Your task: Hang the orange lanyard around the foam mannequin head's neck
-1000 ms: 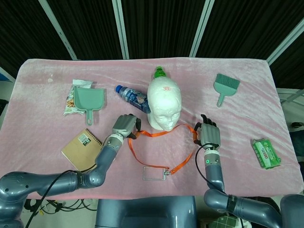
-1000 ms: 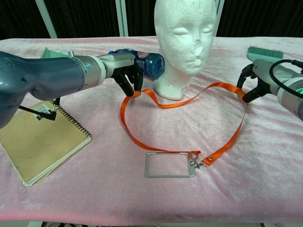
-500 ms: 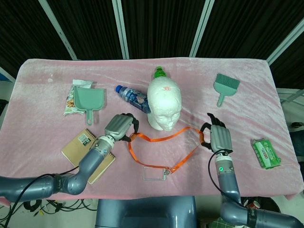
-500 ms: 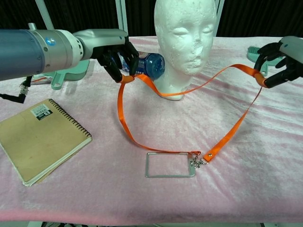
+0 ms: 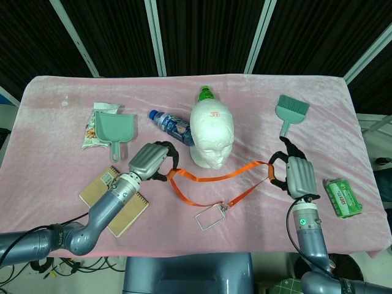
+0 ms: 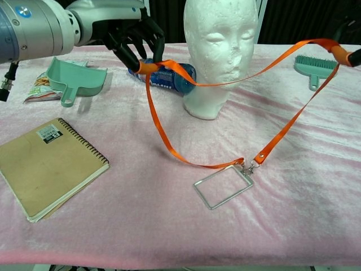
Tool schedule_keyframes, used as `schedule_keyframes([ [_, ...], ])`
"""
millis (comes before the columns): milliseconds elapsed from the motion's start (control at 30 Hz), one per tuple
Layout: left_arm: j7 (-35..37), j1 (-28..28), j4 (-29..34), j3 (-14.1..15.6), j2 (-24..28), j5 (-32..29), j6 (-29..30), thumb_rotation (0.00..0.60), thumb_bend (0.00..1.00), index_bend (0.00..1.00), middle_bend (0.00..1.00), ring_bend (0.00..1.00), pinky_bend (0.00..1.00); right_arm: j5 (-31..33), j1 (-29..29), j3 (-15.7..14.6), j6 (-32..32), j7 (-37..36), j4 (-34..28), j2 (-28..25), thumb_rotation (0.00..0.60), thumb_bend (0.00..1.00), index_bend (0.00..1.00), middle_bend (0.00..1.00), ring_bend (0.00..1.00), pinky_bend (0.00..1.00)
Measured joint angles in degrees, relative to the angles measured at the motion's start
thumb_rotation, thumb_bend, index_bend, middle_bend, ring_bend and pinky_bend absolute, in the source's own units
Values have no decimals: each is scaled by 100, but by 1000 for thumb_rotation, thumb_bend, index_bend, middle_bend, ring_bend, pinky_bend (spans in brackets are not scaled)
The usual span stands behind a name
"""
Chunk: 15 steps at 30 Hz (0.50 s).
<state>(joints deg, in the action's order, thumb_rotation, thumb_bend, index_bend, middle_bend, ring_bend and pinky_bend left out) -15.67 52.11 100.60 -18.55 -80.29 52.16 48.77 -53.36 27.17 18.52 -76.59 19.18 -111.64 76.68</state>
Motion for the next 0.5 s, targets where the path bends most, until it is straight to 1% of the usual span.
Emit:
schedule_keyframes([
  [167, 394, -15, -60, -262, -74, 122, 225, 600, 465, 664, 472, 226, 265, 29, 117, 280, 12, 19, -149, -164, 600, 484, 845, 106, 154, 176],
  [267, 538, -1, -129, -397, -106, 180, 363, 600, 461, 662, 472, 226, 265, 187, 206, 485, 74, 40, -283, -318, 600, 484, 845, 106, 155, 177],
  [400, 731, -7, -186, -498, -150, 221, 493, 600, 457, 651, 472, 226, 265, 454, 360, 725, 191, 114, -370, -540, 600, 490, 845, 106, 154, 177],
  [500, 938, -32, -247, -579, -202, 243, 600, 600, 456, 644, 473, 226, 265, 637, 439, 826, 311, 105, -382, -622, 600, 490, 845, 106, 154, 177],
])
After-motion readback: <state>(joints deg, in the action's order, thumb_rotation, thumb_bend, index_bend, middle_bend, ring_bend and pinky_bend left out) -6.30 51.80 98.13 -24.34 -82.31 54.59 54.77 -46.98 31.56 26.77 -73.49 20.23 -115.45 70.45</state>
